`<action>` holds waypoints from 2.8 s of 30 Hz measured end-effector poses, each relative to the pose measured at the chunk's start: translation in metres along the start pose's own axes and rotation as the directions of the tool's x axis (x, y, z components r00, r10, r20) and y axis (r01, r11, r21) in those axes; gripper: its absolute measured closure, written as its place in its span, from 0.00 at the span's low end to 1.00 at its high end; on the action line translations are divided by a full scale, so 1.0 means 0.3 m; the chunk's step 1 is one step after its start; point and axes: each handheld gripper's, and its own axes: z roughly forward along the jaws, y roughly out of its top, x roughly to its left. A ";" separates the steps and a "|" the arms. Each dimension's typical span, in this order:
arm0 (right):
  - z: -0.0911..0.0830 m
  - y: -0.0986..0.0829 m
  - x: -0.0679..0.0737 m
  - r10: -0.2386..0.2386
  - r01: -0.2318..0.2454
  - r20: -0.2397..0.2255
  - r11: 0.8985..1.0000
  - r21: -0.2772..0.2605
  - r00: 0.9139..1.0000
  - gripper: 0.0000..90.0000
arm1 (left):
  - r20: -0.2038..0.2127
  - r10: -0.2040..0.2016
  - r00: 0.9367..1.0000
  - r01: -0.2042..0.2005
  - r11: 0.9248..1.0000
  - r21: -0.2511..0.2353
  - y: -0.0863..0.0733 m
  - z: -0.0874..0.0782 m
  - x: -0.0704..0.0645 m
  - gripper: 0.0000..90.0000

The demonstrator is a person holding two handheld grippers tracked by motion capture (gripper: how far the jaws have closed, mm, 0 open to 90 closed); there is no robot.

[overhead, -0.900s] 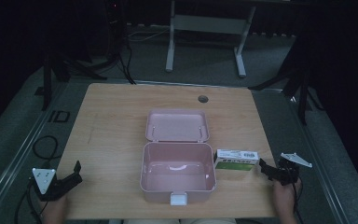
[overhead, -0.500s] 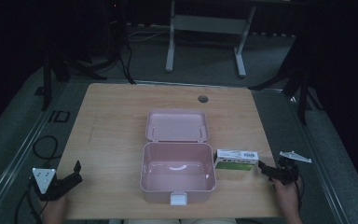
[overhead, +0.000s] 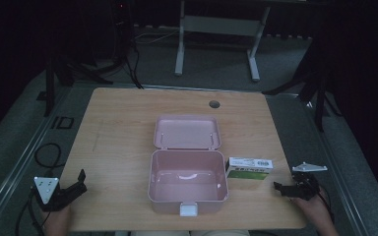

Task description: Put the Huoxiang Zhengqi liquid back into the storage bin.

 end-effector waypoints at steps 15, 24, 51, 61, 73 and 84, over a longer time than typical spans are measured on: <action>-0.051 0.056 0.082 -0.331 0.369 -0.195 0.905 0.212 0.923 0.14 | 0.002 -0.001 1.000 0.001 1.000 0.000 0.000 0.000 0.000 0.02; -0.065 0.101 0.162 -0.496 0.569 -0.286 0.761 0.311 0.820 0.16 | 0.005 0.000 1.000 0.000 1.000 0.001 0.000 0.000 0.001 0.02; -0.057 0.232 0.429 -0.703 0.850 -0.480 0.414 0.325 0.525 0.26 | 0.020 0.003 1.000 -0.003 1.000 0.002 0.000 0.000 0.002 0.02; -0.046 0.272 0.502 -0.718 0.880 -0.511 0.353 0.316 0.472 0.26 | 0.022 0.004 1.000 -0.004 1.000 0.003 0.000 0.001 0.002 0.02; -0.066 0.328 0.602 -0.740 0.918 -0.545 0.294 0.266 0.395 0.28 | 0.026 0.003 1.000 -0.003 1.000 0.004 0.001 0.002 0.003 0.02; -0.140 0.414 0.612 -0.755 0.921 -0.528 0.300 0.249 0.388 0.29 | 0.027 0.004 1.000 -0.004 1.000 0.005 0.001 0.002 0.003 0.02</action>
